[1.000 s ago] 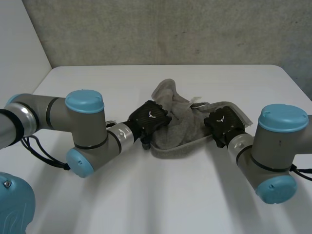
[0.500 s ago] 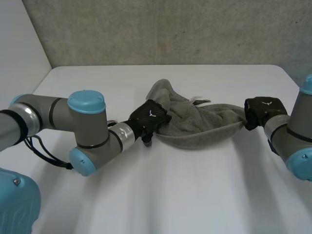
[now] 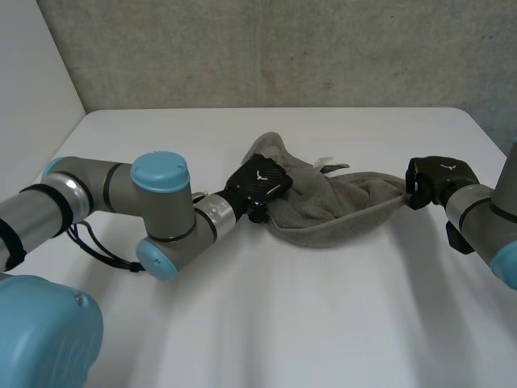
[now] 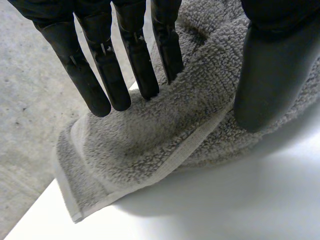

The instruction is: Fold the towel.

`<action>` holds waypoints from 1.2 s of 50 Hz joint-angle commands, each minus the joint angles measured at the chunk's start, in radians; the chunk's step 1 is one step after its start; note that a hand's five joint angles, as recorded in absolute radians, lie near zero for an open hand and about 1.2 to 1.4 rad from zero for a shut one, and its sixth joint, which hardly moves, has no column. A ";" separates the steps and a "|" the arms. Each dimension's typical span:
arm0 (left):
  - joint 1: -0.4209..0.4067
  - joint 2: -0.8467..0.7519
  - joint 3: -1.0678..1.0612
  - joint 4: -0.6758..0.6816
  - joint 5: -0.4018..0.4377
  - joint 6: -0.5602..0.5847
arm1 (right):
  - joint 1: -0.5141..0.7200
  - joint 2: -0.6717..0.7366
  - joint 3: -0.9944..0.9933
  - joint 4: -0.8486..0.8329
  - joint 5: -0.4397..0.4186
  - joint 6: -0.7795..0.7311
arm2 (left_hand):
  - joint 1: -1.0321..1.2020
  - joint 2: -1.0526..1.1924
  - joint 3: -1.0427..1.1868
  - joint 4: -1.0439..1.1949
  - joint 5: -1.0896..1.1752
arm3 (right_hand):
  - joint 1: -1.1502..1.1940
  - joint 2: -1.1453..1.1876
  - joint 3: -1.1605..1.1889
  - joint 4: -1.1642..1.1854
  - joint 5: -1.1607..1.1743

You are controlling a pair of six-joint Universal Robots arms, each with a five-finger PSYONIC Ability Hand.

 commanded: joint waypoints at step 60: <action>0.195 0.653 0.013 0.508 -0.273 -0.281 | 0.339 -0.128 -0.770 -0.176 0.021 -0.347 | 0.407 0.405 0.408 0.407 0.415 | 0.074 0.061 0.057 0.065 0.054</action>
